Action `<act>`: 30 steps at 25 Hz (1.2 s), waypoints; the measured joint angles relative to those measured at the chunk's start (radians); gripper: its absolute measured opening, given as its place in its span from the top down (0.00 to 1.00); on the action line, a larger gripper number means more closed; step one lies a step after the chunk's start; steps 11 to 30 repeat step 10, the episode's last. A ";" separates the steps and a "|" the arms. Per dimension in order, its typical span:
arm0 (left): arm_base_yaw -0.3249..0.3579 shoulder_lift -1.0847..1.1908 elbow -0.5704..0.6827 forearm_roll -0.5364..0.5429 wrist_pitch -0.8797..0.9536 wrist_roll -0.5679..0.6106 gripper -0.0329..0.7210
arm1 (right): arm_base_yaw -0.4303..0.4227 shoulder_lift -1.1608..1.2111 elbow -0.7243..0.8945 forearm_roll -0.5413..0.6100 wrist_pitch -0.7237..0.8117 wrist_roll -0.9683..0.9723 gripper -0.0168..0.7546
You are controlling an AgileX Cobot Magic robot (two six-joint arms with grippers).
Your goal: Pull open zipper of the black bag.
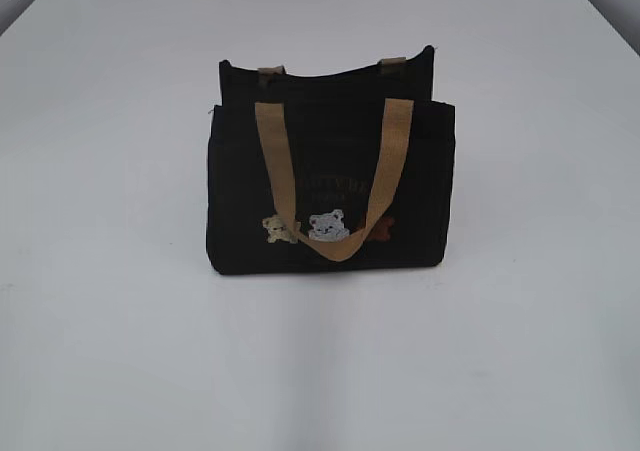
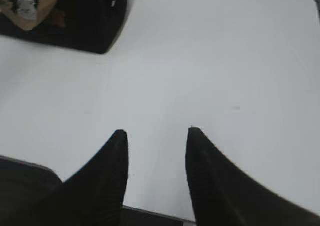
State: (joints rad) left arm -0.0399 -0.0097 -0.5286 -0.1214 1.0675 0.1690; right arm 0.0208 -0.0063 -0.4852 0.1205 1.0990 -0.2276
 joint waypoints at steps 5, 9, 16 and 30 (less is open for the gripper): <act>0.013 0.000 0.000 0.000 0.000 0.000 0.65 | -0.047 0.000 0.000 -0.001 0.000 0.002 0.58; 0.013 0.000 0.000 0.000 0.000 0.000 0.65 | -0.047 0.000 0.000 0.000 0.000 0.002 0.58; 0.013 0.000 0.000 0.000 0.000 0.000 0.65 | -0.047 0.000 0.000 0.000 0.000 0.002 0.58; 0.013 0.000 0.000 0.000 0.000 0.000 0.65 | -0.047 0.000 0.000 0.000 0.000 0.002 0.58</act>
